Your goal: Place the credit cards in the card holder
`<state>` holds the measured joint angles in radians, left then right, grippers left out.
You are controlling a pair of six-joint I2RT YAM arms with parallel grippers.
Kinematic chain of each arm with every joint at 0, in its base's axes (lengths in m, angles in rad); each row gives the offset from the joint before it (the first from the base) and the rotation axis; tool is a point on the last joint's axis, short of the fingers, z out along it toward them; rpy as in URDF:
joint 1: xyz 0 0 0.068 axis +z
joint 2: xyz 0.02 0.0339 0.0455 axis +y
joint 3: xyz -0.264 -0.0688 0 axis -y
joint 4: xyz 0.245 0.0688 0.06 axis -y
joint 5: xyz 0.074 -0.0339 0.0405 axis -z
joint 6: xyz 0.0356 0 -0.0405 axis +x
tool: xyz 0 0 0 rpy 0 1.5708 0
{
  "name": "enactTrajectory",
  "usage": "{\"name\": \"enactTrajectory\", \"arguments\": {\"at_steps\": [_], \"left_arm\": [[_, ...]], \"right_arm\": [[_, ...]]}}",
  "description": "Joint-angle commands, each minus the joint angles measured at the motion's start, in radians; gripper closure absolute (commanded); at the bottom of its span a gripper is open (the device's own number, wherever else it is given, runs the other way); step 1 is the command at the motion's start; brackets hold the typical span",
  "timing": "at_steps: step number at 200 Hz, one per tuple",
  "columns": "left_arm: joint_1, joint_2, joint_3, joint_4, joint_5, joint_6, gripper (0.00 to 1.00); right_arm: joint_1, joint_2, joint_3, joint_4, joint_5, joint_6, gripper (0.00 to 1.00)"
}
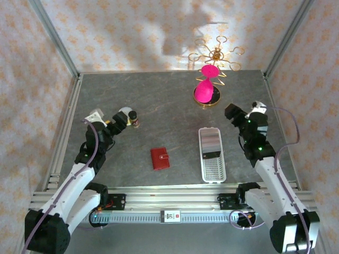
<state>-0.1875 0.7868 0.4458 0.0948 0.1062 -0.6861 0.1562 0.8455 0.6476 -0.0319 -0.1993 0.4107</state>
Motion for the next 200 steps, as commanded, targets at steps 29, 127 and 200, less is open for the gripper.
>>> {"name": "enactTrajectory", "arguments": {"at_steps": [29,127,200], "left_arm": [[-0.098,-0.101,-0.030,-0.206,0.144,-0.089,0.22],[-0.337,-0.073,-0.183,-0.138,0.151,-0.239,0.39],[-0.398,0.017,-0.189,-0.107,0.122,-0.264,0.43]], "right_arm": [[0.333,0.057,0.113,-0.198,-0.025,0.056,0.35],[0.762,0.468,0.103,0.009,0.011,0.193,0.84],[0.829,0.691,0.157,0.079,0.032,0.222,0.98]]}}
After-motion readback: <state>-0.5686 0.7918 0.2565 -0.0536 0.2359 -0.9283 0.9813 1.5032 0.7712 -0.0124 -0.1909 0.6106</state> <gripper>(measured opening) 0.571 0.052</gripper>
